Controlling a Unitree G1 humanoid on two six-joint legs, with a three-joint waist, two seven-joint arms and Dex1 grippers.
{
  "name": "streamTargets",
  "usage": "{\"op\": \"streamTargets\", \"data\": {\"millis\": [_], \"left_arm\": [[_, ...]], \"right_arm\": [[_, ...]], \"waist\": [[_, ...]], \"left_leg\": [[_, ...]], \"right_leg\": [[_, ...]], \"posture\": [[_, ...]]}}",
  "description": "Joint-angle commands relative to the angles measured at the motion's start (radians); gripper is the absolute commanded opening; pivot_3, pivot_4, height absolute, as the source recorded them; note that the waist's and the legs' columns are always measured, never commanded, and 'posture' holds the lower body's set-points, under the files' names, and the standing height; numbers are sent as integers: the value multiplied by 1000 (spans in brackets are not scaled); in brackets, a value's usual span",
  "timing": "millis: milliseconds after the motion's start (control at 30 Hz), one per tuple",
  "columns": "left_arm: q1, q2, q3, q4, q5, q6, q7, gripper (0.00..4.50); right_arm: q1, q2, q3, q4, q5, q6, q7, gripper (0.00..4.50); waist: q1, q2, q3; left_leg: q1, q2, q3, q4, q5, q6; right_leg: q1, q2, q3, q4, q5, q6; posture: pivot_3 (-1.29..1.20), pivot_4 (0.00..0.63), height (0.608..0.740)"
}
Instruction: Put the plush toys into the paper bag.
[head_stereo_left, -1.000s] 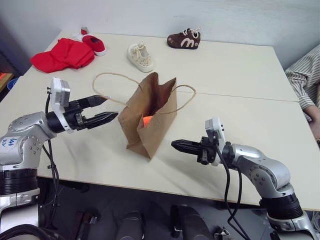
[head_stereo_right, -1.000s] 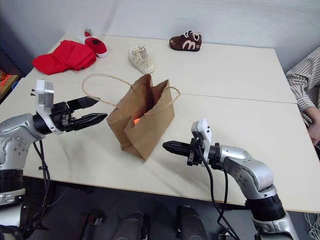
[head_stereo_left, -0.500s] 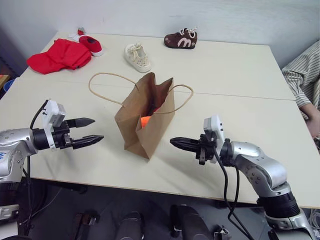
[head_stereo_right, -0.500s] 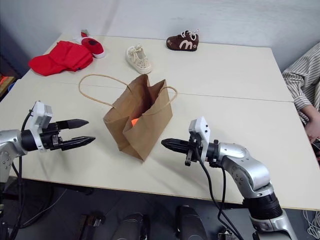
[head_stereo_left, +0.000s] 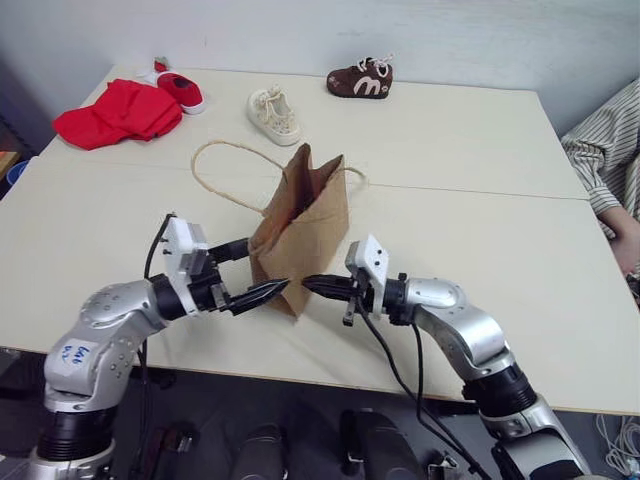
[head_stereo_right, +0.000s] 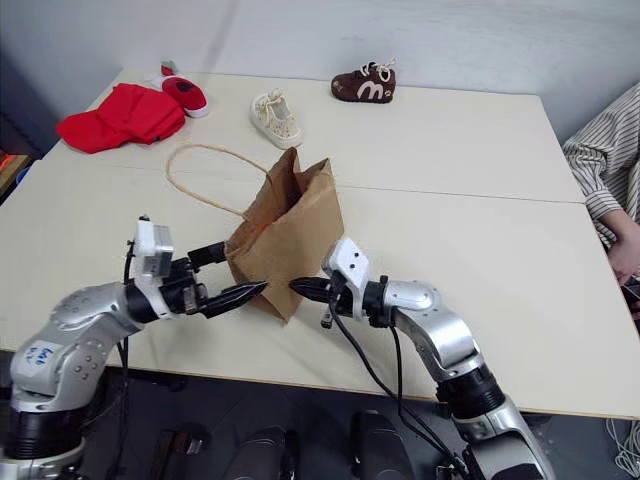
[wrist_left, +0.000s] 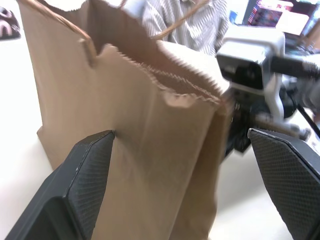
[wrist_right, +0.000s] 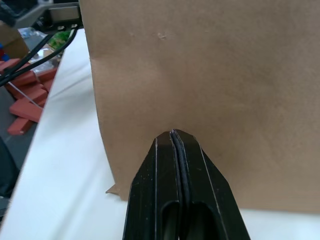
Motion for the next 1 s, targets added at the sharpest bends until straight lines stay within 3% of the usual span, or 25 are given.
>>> {"op": "streamTargets", "data": {"millis": [33, 167, 567, 667, 767, 1000], "left_arm": [[-10, -47, -48, -12, 91, -81, 80, 4500], [-11, -95, -83, 3, 127, -87, 132, 4500], [-127, -100, -93, 160, 141, -103, 108, 848], [-184, -63, -91, 205, 55, -100, -71, 16], [-269, 15, -87, 306, -14, -92, -309, 16], [-368, 126, -168, 559, 91, -280, -657, 16]], "right_arm": [[-24, 38, 18, -5, -27, -36, -13, 34], [-20, 56, 19, -10, -39, -36, -10, 34], [96, -68, -49, -142, 4, -44, 73, 0], [172, -148, -120, -237, 77, 16, 107, 0], [287, -260, -252, -338, 164, 49, 142, 0], [549, -512, -547, -337, 187, -53, 298, 0]], "waist": [[0, 0, 0], [1, 0, 0], [3, 0, 0], [6, 0, 0], [16, 0, 0], [32, 0, 0]], "left_leg": [[0, 0, 0, 0, 0, 0], [0, 0, 0, 0, 0, 0], [0, 0, 0, 0, 0, 0], [0, -1, 0, 1, 0, 0], [-1, 0, 0, 0, 0, 0], [2, -2, 1, 0, 0, 1]], "right_leg": [[0, 0, 0, 0, 0, 0], [0, 0, 0, 0, 0, 0], [1, 0, 0, 0, 0, 0], [1, 0, 0, 0, 0, 0], [1, 0, -1, -1, 0, 0], [3, 2, -1, -6, 0, 0]], "posture": [[0, 150, 740], [0, 150, 740], [0, 150, 740], [0, 150, 740], [0, 150, 740], [0, 150, 740]]}}
